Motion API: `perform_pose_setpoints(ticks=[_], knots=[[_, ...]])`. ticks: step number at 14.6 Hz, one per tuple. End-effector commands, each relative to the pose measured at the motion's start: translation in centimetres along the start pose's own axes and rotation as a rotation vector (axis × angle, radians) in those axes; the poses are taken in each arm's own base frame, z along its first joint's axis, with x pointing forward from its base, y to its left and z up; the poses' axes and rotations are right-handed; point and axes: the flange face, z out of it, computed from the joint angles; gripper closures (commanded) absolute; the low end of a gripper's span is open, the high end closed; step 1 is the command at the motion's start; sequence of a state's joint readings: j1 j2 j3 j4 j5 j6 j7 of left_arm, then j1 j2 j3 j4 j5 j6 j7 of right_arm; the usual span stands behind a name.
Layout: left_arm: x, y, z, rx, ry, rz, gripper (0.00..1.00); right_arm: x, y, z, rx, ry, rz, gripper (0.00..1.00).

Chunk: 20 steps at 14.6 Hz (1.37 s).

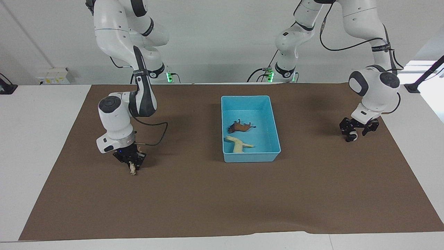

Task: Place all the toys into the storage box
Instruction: 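Reach the tan toy with the right gripper while the left gripper reaches the panda, then drop the black-and-white panda in the box with the left gripper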

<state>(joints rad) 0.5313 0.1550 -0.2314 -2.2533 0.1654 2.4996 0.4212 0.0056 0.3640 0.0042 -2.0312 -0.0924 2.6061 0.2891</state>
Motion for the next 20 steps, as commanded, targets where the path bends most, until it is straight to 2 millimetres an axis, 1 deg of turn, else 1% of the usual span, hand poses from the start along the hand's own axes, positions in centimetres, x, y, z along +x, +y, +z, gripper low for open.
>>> perform_pose_setpoints(ticks=[1,2,3,4,5,6,7,8,9,10,11,12,13,14,15,16,17,18,19,20], knots=[[-0.2,0.2,0.2,0.01,0.005,-0.059,0.69,0.9,-0.4,-1.1,-0.003,-0.034,-0.014,1.0],[0.0,0.5,0.2,0.007,-0.003,-0.098,0.91,1.7,-0.7,-2.1,-0.01,-0.051,-0.015,1.0],[0.2,0.5,-0.1,0.004,-0.018,-0.12,1.0,2.5,-0.9,-3.2,-0.016,-0.067,-0.021,1.0],[0.6,0.3,-0.6,0.001,-0.031,-0.12,1.0,3.3,-1.0,-4.3,-0.02,-0.074,-0.02,1.0],[0.8,0.5,-0.7,-0.002,-0.043,-0.121,1.0,4.0,-1.3,-5.7,-0.024,-0.084,-0.022,1.0],[1.5,1.0,-1.4,0.0,-0.043,-0.118,1.0,4.8,-1.6,-7.3,-0.028,-0.097,-0.022,1.0],[2.4,1.3,-2.7,0.001,-0.059,-0.149,1.0,5.6,-2.0,-9.1,-0.033,-0.11,-0.024,1.0],[3.8,2.4,-4.4,0.0,-0.089,-0.182,1.0,6.2,-2.4,-10.9,-0.033,-0.11,-0.026,1.0],[5.9,4.4,-6.8,0.0,-0.121,-0.221,1.0,6.9,-2.8,-12.6,-0.034,-0.108,-0.027,1.0],[8.0,7.5,-9.5,0.007,-0.157,-0.253,1.0,7.4,-3.3,-14.6,-0.034,-0.115,-0.032,1.0],[9.6,11.0,-11.9,0.016,-0.193,-0.296,1.0,7.6,-4.2,-16.0,-0.03,-0.124,-0.043,1.0],[10.4,14.2,-13.9,0.012,-0.209,-0.337,1.0,7.9,-4.6,-17.5,-0.026,-0.122,-0.046,1.0],[10.4,17.7,-15.7,-0.002,-0.22,-0.381,1.0,8.1,-4.7,-18.5,-0.029,-0.127,-0.048,1.0],[10.2,20.9,-17.2,-0.023,-0.218,-0.424,1.0,8.2,-4.7,-20.0,-0.028,-0.126,-0.046,1.0],[10.0,24.2,-18.3,-0.042,-0.211,-0.467,1.0,8.3,-4.5,-21.0,-0.03,-0.13,-0.043,1.0],[10.1,27.8,-18.9,-0.067,-0.212,-0.524,1.0,8.0,-4.8,-21.7,-0.029,-0.137,-0.047,1.0],[10.0,30.6,-19.4,-0.083,-0.209,-0.573,1.0,7.8,-5.3,-22.5,-0.012,-0.133,-0.049,1.0],[9.9,33.6,-19.6,-0.084,-0.195,-0.609,1.0,7.8,-5.3,-22.9,-0.006,-0.13,-0.047,1.0],[9.3,35.8,-19.3,-0.086,-0.174,-0.629,1.0,7.7,-5.3,-23.0,-0.006,-0.13,-0.047,1.0],[8.3,37.7,-18.7,-0.093,-0.152,-0.629,1.0,7.7,-5.3,-23.0,-0.006,-0.13,-0.047,1.0]])
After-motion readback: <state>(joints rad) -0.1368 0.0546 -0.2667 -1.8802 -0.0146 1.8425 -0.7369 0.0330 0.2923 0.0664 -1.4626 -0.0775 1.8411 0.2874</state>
